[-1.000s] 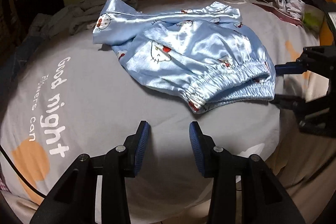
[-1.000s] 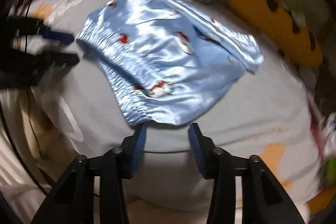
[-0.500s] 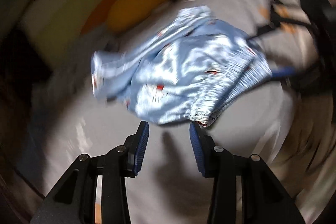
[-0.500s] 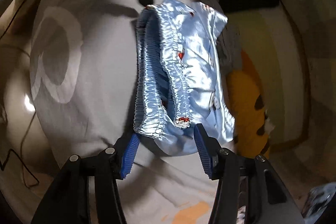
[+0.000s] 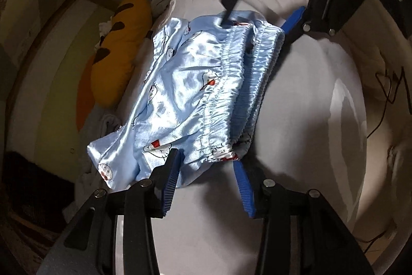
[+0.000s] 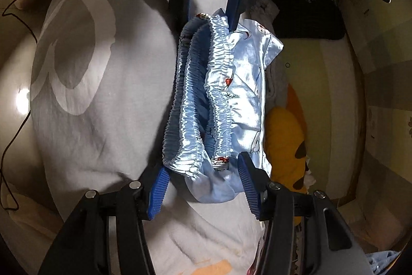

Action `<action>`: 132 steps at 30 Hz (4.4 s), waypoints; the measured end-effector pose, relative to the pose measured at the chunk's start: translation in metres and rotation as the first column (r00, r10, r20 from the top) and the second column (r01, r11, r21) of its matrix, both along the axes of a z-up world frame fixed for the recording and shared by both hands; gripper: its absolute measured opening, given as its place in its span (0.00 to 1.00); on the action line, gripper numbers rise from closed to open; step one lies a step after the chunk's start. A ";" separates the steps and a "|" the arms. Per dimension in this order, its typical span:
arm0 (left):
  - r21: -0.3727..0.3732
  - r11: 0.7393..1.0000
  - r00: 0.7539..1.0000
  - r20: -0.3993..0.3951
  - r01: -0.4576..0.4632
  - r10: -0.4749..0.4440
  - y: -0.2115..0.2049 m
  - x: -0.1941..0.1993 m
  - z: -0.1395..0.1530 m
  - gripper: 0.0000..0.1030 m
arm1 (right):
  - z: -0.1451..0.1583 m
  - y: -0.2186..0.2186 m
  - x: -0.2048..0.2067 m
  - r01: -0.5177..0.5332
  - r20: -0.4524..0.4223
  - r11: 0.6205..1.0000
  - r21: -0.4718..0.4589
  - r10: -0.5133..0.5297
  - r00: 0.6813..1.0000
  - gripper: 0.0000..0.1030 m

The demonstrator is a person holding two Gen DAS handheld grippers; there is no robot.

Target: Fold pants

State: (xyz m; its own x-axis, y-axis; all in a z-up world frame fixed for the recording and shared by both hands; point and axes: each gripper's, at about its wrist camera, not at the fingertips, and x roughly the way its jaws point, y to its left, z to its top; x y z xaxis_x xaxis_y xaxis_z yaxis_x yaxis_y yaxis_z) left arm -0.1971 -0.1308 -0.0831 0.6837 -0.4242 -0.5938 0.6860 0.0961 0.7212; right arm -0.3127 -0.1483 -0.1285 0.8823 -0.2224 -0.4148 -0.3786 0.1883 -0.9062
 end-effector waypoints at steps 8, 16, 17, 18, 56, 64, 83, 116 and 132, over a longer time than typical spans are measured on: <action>-0.142 0.987 0.988 -0.141 -0.081 0.061 -0.003 0.015 0.023 0.09 | 0.052 -0.014 0.019 0.071 -0.002 0.964 0.257 -0.073 0.997 0.15; -0.335 0.918 0.952 -0.284 -0.211 0.115 -0.004 0.041 0.073 0.05 | 0.113 -0.047 0.041 0.044 -0.039 0.824 0.564 -0.027 0.999 0.13; -0.356 0.907 0.947 -0.299 -0.226 0.119 -0.006 0.047 0.081 0.05 | 0.121 -0.052 0.049 0.047 -0.037 0.805 0.591 -0.032 0.999 0.13; -0.372 0.896 0.941 -0.316 -0.243 0.124 -0.006 0.052 0.088 0.05 | 0.128 -0.059 0.056 0.054 -0.044 0.785 0.617 -0.034 0.998 0.13; -0.299 0.634 0.543 -0.807 -0.714 0.231 0.043 0.190 0.089 0.08 | 0.121 -0.228 0.177 0.560 -0.556 -0.046 0.827 -0.209 0.804 0.26; -0.232 0.624 0.510 -0.802 -0.746 0.310 0.039 0.197 0.065 0.17 | 0.108 -0.224 0.171 0.591 -0.580 -0.029 0.806 -0.232 0.781 0.26; -0.289 0.547 0.563 -0.701 -0.785 0.437 0.053 0.183 0.069 0.00 | 0.114 -0.232 0.156 0.565 -0.558 -0.041 0.824 -0.233 0.797 0.26; -0.238 0.496 0.512 -0.663 -0.835 0.546 0.060 0.194 0.058 0.01 | 0.082 -0.177 0.164 0.634 -0.593 0.245 0.734 -0.226 0.773 0.15; -0.205 0.564 0.532 -0.677 -0.800 0.508 0.047 0.175 0.061 0.03 | 0.103 -0.228 0.166 0.588 -0.499 0.074 0.806 -0.452 0.740 0.00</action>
State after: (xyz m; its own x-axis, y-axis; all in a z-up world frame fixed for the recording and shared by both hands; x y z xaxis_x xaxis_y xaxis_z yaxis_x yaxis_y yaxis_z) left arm -0.0219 -0.0841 -0.0223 0.5383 -0.2785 -0.7954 0.4888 0.8720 0.0255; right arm -0.1468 -0.3767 -0.0251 0.6577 -0.0461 -0.7519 0.1268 0.9907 0.0501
